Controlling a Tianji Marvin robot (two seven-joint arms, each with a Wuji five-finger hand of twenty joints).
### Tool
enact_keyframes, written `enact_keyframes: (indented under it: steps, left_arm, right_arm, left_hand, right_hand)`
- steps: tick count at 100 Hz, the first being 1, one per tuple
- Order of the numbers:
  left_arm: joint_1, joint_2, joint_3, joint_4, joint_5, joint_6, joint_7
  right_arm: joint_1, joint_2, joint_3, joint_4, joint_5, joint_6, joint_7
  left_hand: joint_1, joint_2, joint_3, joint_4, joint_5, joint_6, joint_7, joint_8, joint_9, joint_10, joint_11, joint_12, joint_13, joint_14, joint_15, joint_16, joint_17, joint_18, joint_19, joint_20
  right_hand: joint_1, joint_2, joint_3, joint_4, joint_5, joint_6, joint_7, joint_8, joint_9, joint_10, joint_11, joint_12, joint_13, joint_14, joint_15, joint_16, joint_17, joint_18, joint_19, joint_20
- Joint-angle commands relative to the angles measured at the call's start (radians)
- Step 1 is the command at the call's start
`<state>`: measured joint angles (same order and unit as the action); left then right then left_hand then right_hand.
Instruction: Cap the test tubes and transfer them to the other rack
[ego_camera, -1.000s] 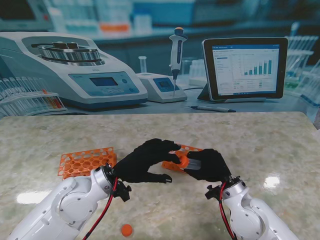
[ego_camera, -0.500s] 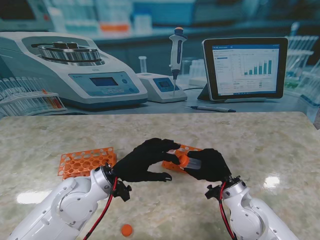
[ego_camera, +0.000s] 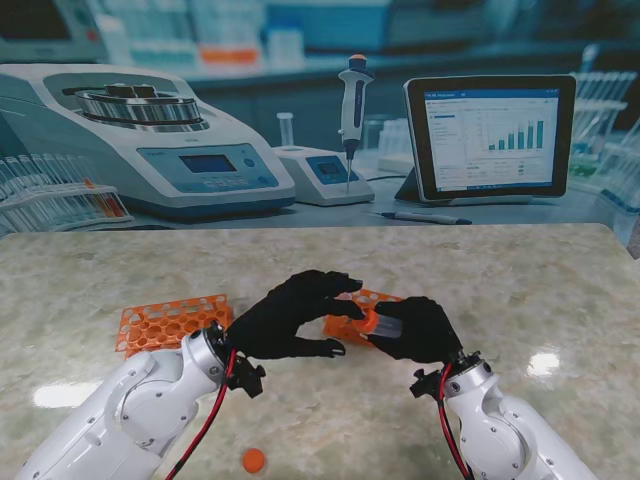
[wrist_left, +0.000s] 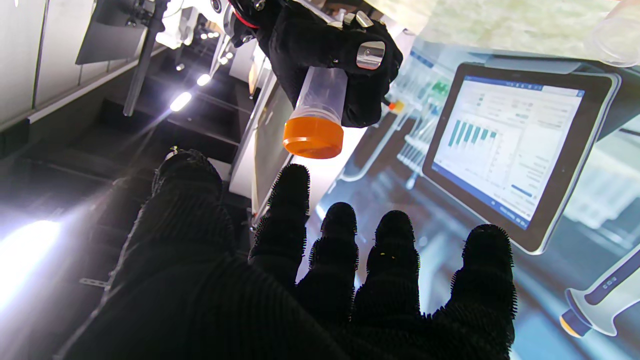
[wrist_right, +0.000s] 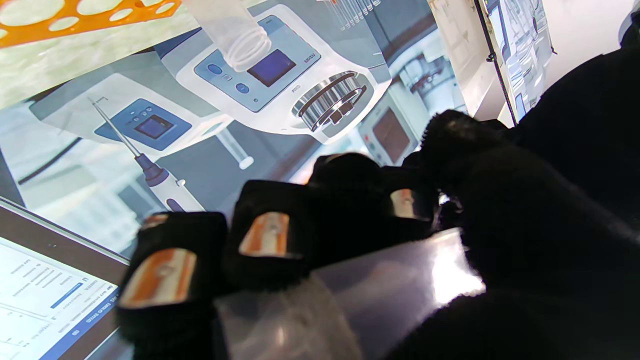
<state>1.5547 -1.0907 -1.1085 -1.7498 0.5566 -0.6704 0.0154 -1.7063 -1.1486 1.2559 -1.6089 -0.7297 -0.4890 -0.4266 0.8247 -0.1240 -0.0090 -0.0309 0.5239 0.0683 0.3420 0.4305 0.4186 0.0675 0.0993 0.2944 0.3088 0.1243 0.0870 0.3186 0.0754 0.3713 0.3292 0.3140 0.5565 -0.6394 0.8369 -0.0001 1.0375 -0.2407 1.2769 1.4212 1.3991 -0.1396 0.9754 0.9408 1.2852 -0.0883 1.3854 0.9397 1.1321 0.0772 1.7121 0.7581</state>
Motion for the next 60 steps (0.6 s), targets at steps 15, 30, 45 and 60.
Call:
enact_keyframes:
  steps: [15,30,45,60]
  left_arm:
    - [-0.014,-0.004,0.009,0.0,-0.004,0.011,-0.004]
    - [-0.025,-0.003,0.017,0.006,-0.003,0.014,-0.006]
    - [-0.04,-0.004,0.03,0.017,-0.002,0.02,-0.008]
    - [-0.054,-0.004,0.042,0.028,0.002,0.027,-0.008]
  right_arm:
    - [-0.005,-0.005,-0.002,-0.004,0.002,0.003,0.004]
    - [-0.005,-0.005,-0.002,-0.004,0.002,0.002,0.005]
    - [-0.007,-0.005,0.001,-0.006,0.002,0.003,0.006]
    - [-0.008,-0.005,0.002,-0.007,0.003,0.004,0.007]
  left_hand:
    - [0.049,-0.015,-0.004,0.01,-0.028,0.021,-0.091,-0.064,-0.002,0.001,-0.003,0.013,0.008,-0.009,0.004,0.009,-0.003,-0.009,0.037,0.027]
    - [0.049,-0.058,-0.007,0.007,-0.027,0.041,-0.1,-0.072,-0.004,-0.001,-0.001,0.014,0.009,-0.009,0.004,0.008,-0.001,-0.009,0.038,0.026]
    - [0.046,-0.099,-0.004,0.01,-0.033,0.056,-0.103,-0.072,-0.011,-0.001,0.001,0.015,0.007,-0.011,0.004,0.008,0.001,-0.007,0.04,0.025]
    - [0.046,-0.146,0.007,0.015,-0.029,0.063,-0.108,-0.074,-0.011,0.0,0.003,0.015,0.009,-0.007,0.006,0.007,0.006,-0.006,0.045,0.024]
  right_hand:
    - [0.031,0.029,0.006,-0.011,0.017,-0.061,0.056,0.027,0.039,0.0,-0.003,0.014,0.036,-0.074,0.062,0.018,0.021,-0.014,0.038,-0.005]
    - [0.03,0.029,0.005,-0.011,0.017,-0.061,0.056,0.027,0.039,0.0,-0.004,0.014,0.036,-0.074,0.062,0.018,0.021,-0.014,0.038,-0.005]
    - [0.03,0.029,0.005,-0.011,0.017,-0.061,0.056,0.027,0.039,0.002,-0.004,0.014,0.036,-0.074,0.062,0.018,0.021,-0.014,0.037,-0.005]
    - [0.031,0.029,0.005,-0.011,0.017,-0.061,0.056,0.027,0.039,0.001,-0.004,0.014,0.036,-0.074,0.061,0.017,0.021,-0.014,0.037,-0.005]
